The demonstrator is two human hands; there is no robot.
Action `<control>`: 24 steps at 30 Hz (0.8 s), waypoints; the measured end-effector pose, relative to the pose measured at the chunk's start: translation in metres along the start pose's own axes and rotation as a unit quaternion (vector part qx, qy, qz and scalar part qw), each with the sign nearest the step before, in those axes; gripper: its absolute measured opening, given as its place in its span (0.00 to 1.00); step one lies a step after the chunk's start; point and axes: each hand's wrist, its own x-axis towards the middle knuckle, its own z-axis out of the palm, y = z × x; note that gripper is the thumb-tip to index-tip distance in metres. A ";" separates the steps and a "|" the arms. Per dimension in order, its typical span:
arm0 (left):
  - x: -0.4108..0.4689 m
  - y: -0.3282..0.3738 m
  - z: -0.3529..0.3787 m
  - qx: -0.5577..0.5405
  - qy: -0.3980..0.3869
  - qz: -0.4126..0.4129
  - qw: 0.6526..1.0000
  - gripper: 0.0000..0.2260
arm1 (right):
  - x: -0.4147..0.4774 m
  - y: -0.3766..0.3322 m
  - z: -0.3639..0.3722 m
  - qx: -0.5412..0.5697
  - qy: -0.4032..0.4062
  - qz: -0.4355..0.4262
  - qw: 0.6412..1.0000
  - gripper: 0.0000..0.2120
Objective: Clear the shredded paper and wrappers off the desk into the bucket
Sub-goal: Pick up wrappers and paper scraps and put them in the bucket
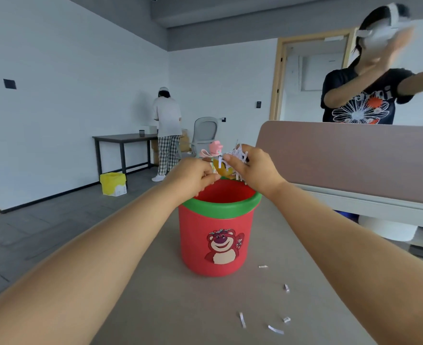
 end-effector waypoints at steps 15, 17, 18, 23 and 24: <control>-0.035 -0.013 0.003 0.079 0.154 0.000 0.985 0.09 | -0.002 -0.004 0.014 -0.133 -0.239 0.020 0.962 0.15; -0.038 -0.011 0.003 0.072 0.153 0.002 0.986 0.07 | -0.003 -0.005 0.012 -0.124 -0.209 0.009 0.970 0.10; -0.040 -0.011 0.003 0.069 0.150 0.005 0.986 0.07 | -0.004 -0.005 0.011 -0.124 -0.204 0.009 0.971 0.09; -0.047 -0.006 0.004 0.080 0.149 0.026 0.985 0.05 | -0.016 -0.006 0.009 -0.138 -0.184 -0.001 0.973 0.12; -0.049 -0.004 0.005 0.085 0.153 0.033 0.984 0.05 | -0.020 -0.007 0.007 -0.142 -0.161 -0.014 0.976 0.13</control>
